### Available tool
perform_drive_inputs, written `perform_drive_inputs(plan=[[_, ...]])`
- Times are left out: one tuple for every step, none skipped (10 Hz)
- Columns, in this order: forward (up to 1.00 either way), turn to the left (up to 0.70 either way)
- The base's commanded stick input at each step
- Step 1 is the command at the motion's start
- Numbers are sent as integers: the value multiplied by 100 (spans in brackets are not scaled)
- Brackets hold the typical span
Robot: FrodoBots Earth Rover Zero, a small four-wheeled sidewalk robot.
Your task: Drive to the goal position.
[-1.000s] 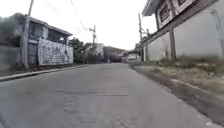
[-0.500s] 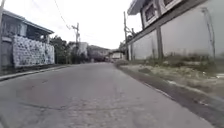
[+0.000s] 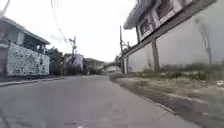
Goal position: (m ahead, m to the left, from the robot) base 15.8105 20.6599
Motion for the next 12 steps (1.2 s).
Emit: perform_drive_inputs(plan=[[100, 0], [100, 0], [100, 0], [100, 0], [100, 0], [100, 0], [100, 0], [100, 0], [100, 0], [100, 0], [100, 0], [100, 0]])
